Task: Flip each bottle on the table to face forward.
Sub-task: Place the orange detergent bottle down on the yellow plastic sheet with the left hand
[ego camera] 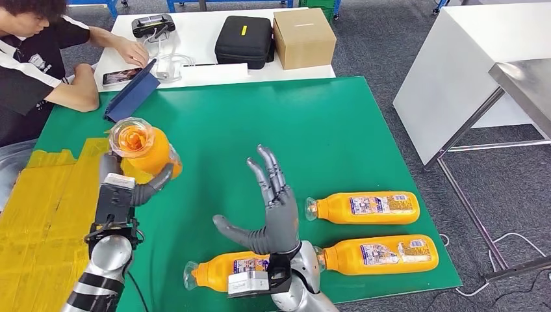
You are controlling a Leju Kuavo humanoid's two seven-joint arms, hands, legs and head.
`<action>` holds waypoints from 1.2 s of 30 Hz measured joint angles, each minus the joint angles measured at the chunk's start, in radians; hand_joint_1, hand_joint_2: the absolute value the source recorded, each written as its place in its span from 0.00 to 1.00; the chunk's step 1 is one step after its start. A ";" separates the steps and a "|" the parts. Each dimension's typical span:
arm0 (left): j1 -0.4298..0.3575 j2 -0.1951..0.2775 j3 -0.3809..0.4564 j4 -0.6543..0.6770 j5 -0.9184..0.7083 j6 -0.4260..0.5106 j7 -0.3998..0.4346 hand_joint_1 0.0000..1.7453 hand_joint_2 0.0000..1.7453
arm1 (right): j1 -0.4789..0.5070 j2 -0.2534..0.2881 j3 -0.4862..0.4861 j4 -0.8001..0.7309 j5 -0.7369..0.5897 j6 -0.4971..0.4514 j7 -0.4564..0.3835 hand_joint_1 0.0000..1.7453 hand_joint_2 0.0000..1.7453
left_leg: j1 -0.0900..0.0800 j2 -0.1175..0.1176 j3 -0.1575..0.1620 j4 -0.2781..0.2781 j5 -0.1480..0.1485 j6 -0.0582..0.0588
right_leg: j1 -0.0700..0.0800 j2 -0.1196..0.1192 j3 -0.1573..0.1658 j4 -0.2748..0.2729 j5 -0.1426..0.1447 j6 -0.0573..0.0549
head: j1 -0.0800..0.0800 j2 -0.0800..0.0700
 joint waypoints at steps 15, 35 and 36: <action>-0.153 0.071 0.031 0.233 -0.802 0.076 0.323 1.00 1.00 | 0.006 -0.016 -0.036 -0.200 -0.056 0.000 0.056 0.00 1.00 | 0.000 0.000 0.000 0.000 0.000 0.000 | 0.000 0.000 -0.001 0.000 0.000 0.000 | 0.000 0.000; -0.285 0.105 -0.011 0.772 -1.224 -0.053 0.519 0.70 1.00 | 0.001 -0.078 -0.074 -0.294 -0.023 0.000 0.142 0.00 1.00 | 0.000 0.000 -0.001 0.000 0.000 0.000 | 0.000 0.000 -0.001 0.000 0.000 0.000 | 0.000 0.000; -0.290 0.106 -0.012 0.781 -1.222 -0.057 0.521 0.45 1.00 | 0.001 -0.080 -0.075 -0.294 -0.021 0.000 0.145 0.00 1.00 | 0.000 0.000 -0.001 0.000 0.000 0.000 | 0.000 0.000 -0.001 0.000 0.000 0.000 | 0.000 0.000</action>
